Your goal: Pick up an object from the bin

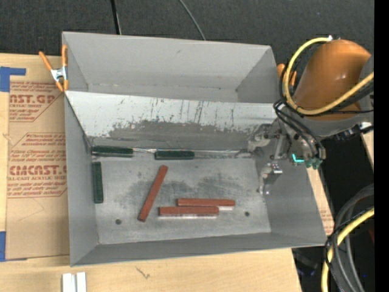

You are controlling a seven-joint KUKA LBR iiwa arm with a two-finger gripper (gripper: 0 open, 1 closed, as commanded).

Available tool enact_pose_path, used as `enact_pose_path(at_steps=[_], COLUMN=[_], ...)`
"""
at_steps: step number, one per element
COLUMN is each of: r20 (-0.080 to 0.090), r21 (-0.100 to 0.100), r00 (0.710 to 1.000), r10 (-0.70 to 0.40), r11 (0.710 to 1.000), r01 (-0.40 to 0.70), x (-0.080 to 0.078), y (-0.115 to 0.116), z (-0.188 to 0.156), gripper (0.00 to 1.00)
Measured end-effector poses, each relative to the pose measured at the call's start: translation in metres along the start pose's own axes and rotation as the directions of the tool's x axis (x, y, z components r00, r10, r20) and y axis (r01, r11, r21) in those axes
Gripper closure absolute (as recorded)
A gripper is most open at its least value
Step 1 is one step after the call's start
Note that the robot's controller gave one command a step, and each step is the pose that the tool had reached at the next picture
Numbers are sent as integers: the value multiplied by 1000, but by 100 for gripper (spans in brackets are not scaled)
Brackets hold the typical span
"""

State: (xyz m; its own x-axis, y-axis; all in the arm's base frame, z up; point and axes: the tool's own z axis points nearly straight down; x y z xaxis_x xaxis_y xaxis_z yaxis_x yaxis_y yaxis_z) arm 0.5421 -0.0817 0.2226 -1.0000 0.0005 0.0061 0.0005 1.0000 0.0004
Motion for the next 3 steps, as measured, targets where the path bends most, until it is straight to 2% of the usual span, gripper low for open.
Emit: enact_pose_path(at_steps=[1,2,3], r20=[8,14,12], r21=[1,2,1], r00=[1000,998,1000], r10=[-1,-56,28], r11=[1000,998,1000], r01=[1,56,-28], x=[-2,8,-2], y=[0,9,10], z=[-4,44,148], gripper=[0,0,100])
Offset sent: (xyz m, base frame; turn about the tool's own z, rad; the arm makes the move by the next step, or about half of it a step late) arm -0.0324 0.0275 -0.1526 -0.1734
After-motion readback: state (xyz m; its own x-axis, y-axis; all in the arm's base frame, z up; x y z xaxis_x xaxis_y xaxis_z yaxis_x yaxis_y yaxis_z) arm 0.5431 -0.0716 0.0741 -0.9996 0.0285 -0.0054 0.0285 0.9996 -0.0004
